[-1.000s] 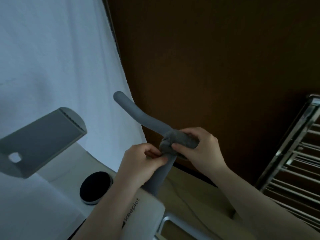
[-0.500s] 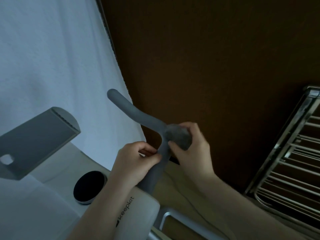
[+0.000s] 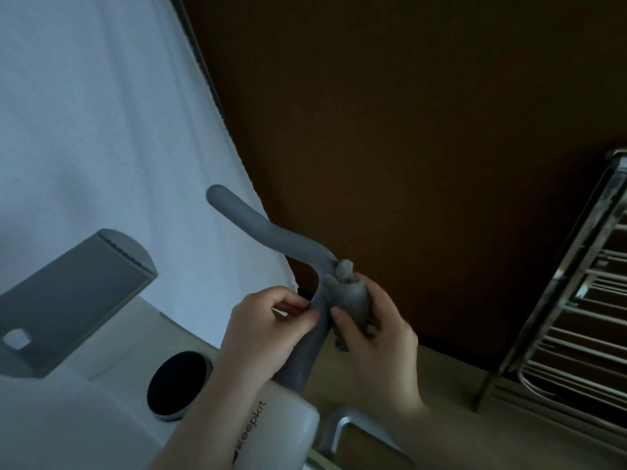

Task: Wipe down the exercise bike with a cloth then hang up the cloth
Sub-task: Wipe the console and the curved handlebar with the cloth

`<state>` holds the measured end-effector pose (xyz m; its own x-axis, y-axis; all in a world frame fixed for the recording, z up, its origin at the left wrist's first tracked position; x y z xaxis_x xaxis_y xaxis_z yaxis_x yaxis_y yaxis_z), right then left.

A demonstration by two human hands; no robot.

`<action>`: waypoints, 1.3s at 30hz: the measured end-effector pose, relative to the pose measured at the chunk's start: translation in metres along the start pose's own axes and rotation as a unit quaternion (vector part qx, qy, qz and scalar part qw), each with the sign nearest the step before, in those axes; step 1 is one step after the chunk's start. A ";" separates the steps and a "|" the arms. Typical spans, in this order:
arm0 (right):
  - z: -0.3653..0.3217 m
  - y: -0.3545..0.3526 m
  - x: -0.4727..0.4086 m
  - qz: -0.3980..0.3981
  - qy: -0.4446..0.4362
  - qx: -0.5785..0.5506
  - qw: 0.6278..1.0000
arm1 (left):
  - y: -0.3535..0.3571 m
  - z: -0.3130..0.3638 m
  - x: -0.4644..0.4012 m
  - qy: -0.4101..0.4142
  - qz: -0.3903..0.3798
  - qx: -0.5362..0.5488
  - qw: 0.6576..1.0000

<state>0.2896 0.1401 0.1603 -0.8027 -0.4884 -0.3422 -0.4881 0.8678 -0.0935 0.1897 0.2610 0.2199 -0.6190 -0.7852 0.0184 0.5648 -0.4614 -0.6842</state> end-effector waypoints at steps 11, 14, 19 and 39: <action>0.003 -0.003 -0.035 -0.037 0.040 -0.009 0.998 | 0.005 0.021 0.000 0.053 -0.028 -0.101 0.993; 0.013 0.004 -0.072 -0.069 0.079 0.018 0.994 | 0.009 0.029 -0.014 0.045 -0.019 -0.093 0.994; 0.019 0.003 -0.073 -0.115 0.105 -0.054 0.986 | 0.019 0.030 -0.032 0.018 0.016 -0.057 0.998; 0.020 0.034 -0.137 -0.250 0.067 -0.060 0.964 | 0.024 0.003 -0.052 0.052 0.088 -0.090 0.991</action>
<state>0.3898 0.2385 0.1848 -0.4909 -0.8570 -0.1569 -0.8547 0.5087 -0.1041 0.2377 0.2895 0.2047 -0.5775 -0.7960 -0.1812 0.5687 -0.2330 -0.7889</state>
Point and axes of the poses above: each hand's wrist, its own x-axis away from the middle knuckle, its own y-axis out of the palm, z = x × y, the point moved 4 cm from there along -x, towards the middle knuckle, and after that the axes turned 4 degrees about -y, right-handed, at the moved point
